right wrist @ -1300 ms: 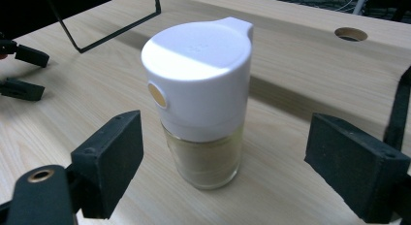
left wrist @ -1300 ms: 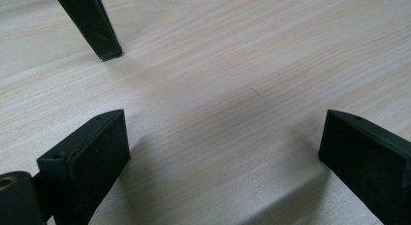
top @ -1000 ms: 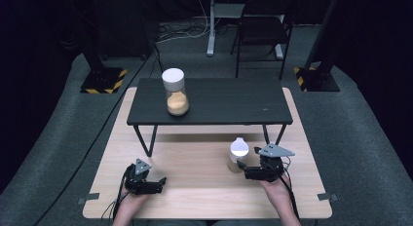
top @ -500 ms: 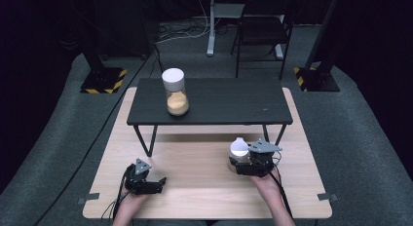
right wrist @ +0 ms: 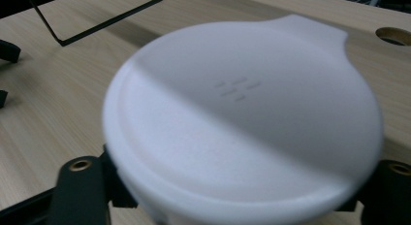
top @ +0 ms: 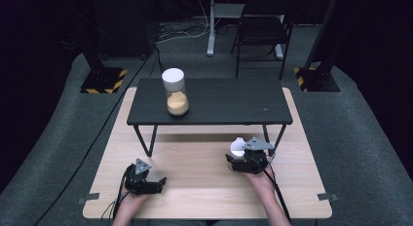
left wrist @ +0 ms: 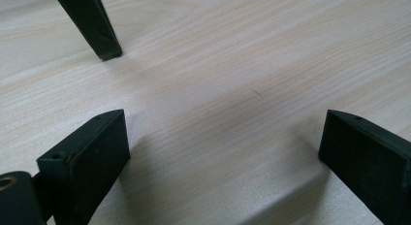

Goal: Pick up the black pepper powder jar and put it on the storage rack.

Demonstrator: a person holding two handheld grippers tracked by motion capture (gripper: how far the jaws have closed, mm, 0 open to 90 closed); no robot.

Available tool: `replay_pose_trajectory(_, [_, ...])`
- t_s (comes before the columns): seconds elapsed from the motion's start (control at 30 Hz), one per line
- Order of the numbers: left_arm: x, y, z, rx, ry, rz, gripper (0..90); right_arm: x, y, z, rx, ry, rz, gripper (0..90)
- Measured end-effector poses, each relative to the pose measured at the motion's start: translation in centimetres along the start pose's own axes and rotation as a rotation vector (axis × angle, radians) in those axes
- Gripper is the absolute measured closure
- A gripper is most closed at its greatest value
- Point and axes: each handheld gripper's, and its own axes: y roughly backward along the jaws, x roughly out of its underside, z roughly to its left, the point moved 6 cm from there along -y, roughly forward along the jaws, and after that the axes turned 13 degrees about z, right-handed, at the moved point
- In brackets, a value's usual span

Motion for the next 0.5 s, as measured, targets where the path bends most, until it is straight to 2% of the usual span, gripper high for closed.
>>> replay_pose_trajectory(0.17, [0.0,0.0,0.0,0.000,-0.001,0.001,3.5,-0.2,0.1,0.4,0.020,0.011,0.008,29.3])
replay_pose_trajectory(0.5, [0.0,0.0,0.0,0.000,0.000,0.000,3.3,-0.5,1.5,0.4,0.016,0.017,0.031,29.4])
